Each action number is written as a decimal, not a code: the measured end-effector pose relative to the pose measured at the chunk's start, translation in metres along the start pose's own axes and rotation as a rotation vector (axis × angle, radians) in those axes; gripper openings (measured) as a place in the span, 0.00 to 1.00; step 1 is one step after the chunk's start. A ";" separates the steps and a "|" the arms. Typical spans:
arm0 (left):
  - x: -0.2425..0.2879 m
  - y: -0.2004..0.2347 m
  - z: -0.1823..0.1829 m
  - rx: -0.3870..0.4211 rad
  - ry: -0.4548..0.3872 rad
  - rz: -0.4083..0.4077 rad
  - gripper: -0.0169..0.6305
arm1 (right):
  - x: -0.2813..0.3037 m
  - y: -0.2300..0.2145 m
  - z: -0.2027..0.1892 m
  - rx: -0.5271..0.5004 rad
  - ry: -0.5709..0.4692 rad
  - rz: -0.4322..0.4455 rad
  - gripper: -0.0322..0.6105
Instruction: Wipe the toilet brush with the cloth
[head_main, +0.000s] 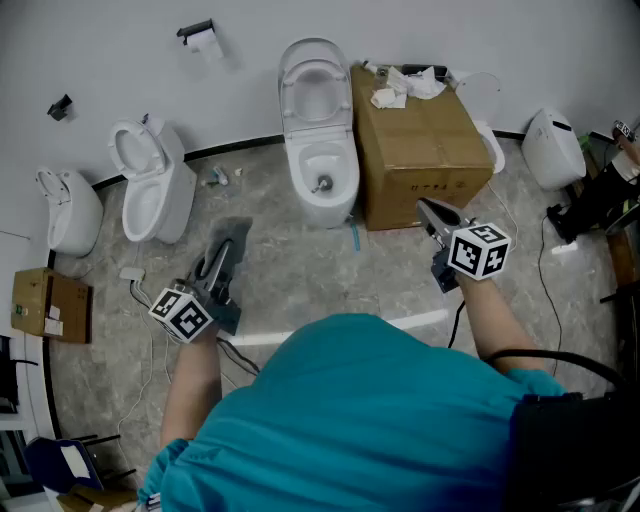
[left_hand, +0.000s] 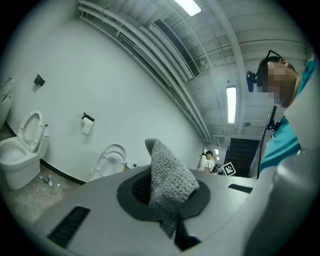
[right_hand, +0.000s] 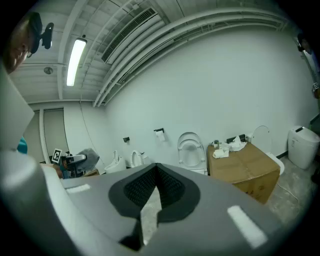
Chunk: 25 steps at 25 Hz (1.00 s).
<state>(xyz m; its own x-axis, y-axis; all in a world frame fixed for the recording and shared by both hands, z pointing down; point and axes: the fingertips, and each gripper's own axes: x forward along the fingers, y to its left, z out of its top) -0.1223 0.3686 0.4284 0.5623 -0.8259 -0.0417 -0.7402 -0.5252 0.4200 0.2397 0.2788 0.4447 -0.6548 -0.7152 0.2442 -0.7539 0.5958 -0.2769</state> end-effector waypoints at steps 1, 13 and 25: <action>0.002 0.000 -0.002 -0.002 -0.004 -0.006 0.05 | 0.000 -0.001 -0.001 -0.002 0.004 0.002 0.05; 0.020 -0.016 -0.007 0.010 0.019 -0.003 0.05 | -0.004 -0.019 -0.007 0.052 0.033 0.025 0.05; 0.072 -0.062 -0.025 0.021 0.010 0.000 0.05 | -0.036 -0.088 -0.019 0.179 0.072 0.038 0.05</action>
<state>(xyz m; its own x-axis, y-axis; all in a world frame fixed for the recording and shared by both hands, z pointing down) -0.0267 0.3466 0.4219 0.5657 -0.8240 -0.0324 -0.7479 -0.5292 0.4008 0.3290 0.2589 0.4779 -0.6894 -0.6619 0.2943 -0.7116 0.5429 -0.4460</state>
